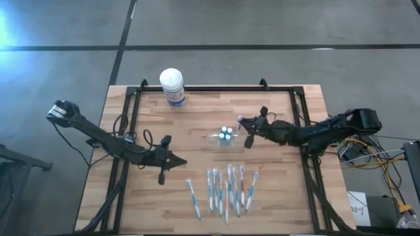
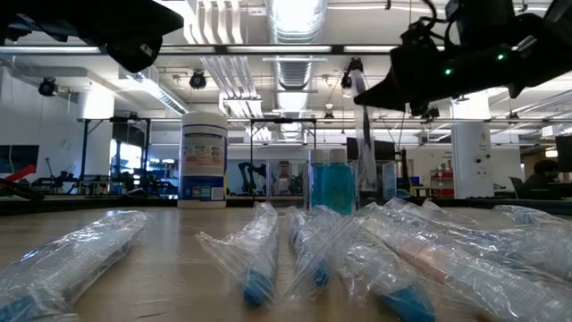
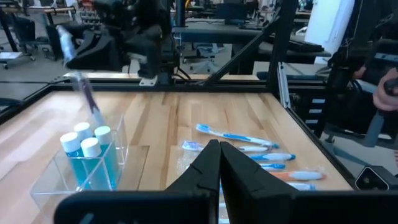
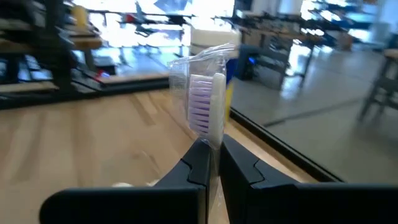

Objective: Pick & Place toothbrushing station
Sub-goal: Put the purple toothbrush into the transparent organizer, then put the blue toothbrush into the transparent organizer

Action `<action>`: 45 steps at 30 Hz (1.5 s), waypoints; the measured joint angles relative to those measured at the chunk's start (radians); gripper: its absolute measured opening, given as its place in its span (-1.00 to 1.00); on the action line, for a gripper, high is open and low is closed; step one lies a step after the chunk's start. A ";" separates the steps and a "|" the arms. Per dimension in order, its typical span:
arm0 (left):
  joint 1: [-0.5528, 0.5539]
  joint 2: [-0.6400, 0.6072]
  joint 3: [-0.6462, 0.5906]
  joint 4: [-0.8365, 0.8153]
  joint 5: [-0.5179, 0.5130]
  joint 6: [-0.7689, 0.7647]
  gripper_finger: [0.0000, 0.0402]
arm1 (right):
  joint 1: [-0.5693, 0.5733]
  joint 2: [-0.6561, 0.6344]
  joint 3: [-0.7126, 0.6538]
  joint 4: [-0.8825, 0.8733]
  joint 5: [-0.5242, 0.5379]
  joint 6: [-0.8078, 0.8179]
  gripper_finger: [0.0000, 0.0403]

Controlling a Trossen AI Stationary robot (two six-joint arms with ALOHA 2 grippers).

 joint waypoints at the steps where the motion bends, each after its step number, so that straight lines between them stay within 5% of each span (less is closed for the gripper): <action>1: 0.000 0.000 0.000 0.001 0.000 0.000 -0.95 | 0.000 0.021 0.006 0.001 0.024 0.011 -0.94; 16: 0.000 0.000 -0.006 -0.007 0.003 -0.016 -0.95 | -0.005 0.190 0.042 0.058 0.087 0.114 -0.92; 29: 0.000 -0.002 -0.006 -0.015 0.037 -0.016 -0.95 | 0.013 0.021 0.062 -0.099 0.066 0.141 -0.26; 37: 0.000 -0.026 -0.007 -0.068 0.056 -0.003 -0.95 | 0.076 -0.241 0.221 -0.726 -0.035 0.374 -0.16; 45: 0.000 -0.097 -0.007 -0.134 0.035 0.003 -0.95 | 0.299 -0.260 0.408 -1.319 -0.102 0.715 -0.21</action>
